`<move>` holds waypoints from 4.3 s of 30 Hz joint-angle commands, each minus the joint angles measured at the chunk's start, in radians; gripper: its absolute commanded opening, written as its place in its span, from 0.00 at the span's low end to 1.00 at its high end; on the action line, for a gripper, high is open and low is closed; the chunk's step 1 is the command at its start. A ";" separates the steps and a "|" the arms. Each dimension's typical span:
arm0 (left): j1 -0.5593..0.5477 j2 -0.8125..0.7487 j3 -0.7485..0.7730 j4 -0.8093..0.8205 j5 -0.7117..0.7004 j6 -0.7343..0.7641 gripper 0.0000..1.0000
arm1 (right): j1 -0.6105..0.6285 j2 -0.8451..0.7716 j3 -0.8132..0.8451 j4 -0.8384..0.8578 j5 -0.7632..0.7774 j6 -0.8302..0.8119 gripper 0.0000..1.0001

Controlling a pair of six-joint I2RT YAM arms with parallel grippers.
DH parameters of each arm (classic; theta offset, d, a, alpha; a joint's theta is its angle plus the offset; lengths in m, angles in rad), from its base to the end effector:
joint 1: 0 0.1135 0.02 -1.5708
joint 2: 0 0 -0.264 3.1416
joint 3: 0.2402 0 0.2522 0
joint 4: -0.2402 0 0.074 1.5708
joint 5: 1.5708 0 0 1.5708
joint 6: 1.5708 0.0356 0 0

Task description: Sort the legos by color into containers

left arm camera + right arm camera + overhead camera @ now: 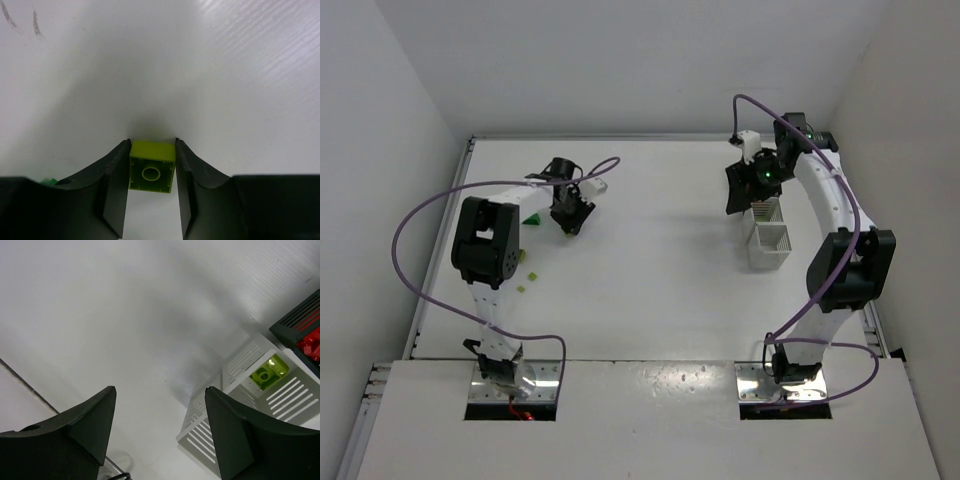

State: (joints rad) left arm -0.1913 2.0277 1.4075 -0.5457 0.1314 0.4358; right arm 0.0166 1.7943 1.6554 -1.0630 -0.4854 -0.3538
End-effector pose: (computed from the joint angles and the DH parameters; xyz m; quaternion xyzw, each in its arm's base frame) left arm 0.4053 -0.0832 0.1564 0.3140 0.9257 -0.0394 0.2070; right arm 0.3671 0.0227 0.2980 -0.2190 0.9298 0.2030 0.2151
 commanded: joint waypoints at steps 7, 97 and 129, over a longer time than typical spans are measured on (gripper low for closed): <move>0.059 -0.115 -0.127 -0.043 0.228 -0.035 0.19 | 0.019 -0.030 -0.094 0.104 -0.298 0.220 0.72; 0.311 -0.578 -0.050 -0.103 0.102 -0.410 1.00 | -0.096 -0.230 -0.283 0.250 0.332 0.197 0.00; 0.348 -0.583 -0.261 -0.206 0.008 -0.299 0.98 | -0.129 -0.030 -0.161 0.316 0.344 0.323 0.61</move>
State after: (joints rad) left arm 0.1455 1.4406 1.1610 -0.7277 0.1207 0.1085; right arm -0.1158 1.7535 1.4536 -0.7696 -0.1387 -0.0490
